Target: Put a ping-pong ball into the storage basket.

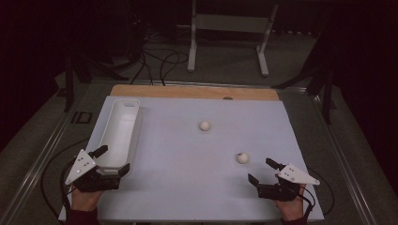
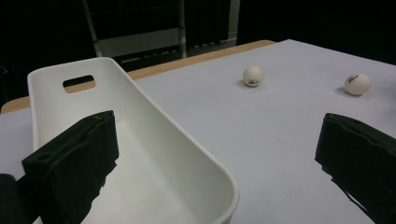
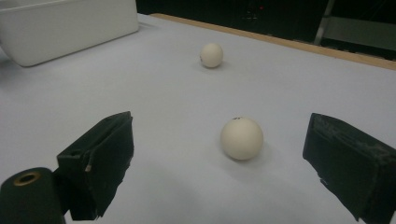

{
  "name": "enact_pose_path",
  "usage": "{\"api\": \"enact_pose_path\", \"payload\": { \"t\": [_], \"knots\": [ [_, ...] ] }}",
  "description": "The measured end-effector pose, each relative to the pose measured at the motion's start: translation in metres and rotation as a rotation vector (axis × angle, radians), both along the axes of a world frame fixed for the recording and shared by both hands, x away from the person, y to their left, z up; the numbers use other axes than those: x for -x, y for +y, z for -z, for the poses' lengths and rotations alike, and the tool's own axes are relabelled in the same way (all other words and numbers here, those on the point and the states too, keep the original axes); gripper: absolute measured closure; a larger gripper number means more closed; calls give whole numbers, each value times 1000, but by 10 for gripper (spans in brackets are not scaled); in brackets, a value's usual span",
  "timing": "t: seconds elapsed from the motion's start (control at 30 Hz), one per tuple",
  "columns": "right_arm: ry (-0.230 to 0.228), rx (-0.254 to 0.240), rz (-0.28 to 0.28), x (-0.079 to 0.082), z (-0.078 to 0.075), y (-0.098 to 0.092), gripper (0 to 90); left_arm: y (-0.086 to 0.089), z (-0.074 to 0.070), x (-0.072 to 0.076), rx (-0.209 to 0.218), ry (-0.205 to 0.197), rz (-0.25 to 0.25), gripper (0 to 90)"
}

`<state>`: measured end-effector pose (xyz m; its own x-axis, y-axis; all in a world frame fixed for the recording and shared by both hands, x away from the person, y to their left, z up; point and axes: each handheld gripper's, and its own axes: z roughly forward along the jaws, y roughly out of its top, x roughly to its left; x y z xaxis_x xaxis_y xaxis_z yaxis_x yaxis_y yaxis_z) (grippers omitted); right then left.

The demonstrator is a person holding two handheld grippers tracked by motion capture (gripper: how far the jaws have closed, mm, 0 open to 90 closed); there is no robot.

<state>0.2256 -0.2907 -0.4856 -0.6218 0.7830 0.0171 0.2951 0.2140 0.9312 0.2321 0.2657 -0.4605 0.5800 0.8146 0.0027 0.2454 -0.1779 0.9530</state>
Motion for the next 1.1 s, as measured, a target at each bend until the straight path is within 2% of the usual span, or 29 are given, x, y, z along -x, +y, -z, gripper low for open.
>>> {"api": "enact_pose_path", "payload": {
  "t": [0.3,0.53,0.73,0.83,1.1],
  "knots": [
    [0,-7,17,1,1,-2,86,-5,-4,-2,8,-1,-2,0],
    [4,-8,16,1,3,1,86,-6,-15,-2,44,-10,3,0],
    [3,-9,15,0,3,3,85,-10,-18,-6,30,7,-10,0],
    [3,-8,17,0,2,3,85,-13,-22,-8,16,9,0,0],
    [3,-12,20,-1,3,5,85,-24,-26,-17,31,10,-3,0]
  ]
}}
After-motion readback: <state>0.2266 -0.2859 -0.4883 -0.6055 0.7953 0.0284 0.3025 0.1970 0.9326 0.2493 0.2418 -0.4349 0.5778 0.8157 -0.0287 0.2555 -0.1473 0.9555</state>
